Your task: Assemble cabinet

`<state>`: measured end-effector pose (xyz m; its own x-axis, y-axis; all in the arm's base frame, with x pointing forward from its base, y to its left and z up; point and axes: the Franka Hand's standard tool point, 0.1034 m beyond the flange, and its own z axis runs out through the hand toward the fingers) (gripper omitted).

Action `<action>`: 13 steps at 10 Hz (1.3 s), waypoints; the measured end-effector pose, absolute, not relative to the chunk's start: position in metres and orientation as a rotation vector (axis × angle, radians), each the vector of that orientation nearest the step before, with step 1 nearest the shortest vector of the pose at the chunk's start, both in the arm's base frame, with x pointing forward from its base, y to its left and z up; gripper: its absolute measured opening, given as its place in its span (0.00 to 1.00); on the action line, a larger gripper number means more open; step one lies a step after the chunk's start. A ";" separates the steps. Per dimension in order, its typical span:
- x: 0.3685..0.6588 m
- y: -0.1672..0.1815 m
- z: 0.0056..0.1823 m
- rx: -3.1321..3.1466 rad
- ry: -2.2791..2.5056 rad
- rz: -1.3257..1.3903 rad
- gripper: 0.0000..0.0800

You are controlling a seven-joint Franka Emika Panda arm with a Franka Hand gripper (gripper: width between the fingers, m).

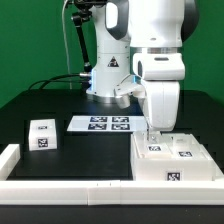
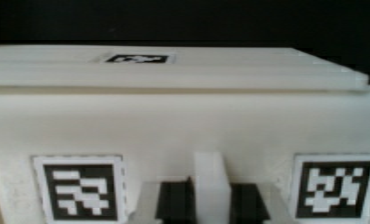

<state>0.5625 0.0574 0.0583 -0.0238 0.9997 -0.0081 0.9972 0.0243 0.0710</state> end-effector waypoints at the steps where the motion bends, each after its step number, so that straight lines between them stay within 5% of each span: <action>1: 0.568 0.057 0.058 2.154 2.208 0.068 0.09; 9: 0.580 0.057 0.057 2.136 2.255 -0.009 0.10; 10: 0.581 0.057 0.059 2.129 2.255 -0.007 0.27; 11: 0.579 0.056 0.063 2.123 2.255 -0.005 0.27; 13: 0.569 0.055 0.071 2.112 2.247 0.009 0.67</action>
Offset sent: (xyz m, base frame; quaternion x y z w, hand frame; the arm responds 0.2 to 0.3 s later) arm 0.0218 0.0098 -0.0095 0.0096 0.0132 -0.0148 0.9998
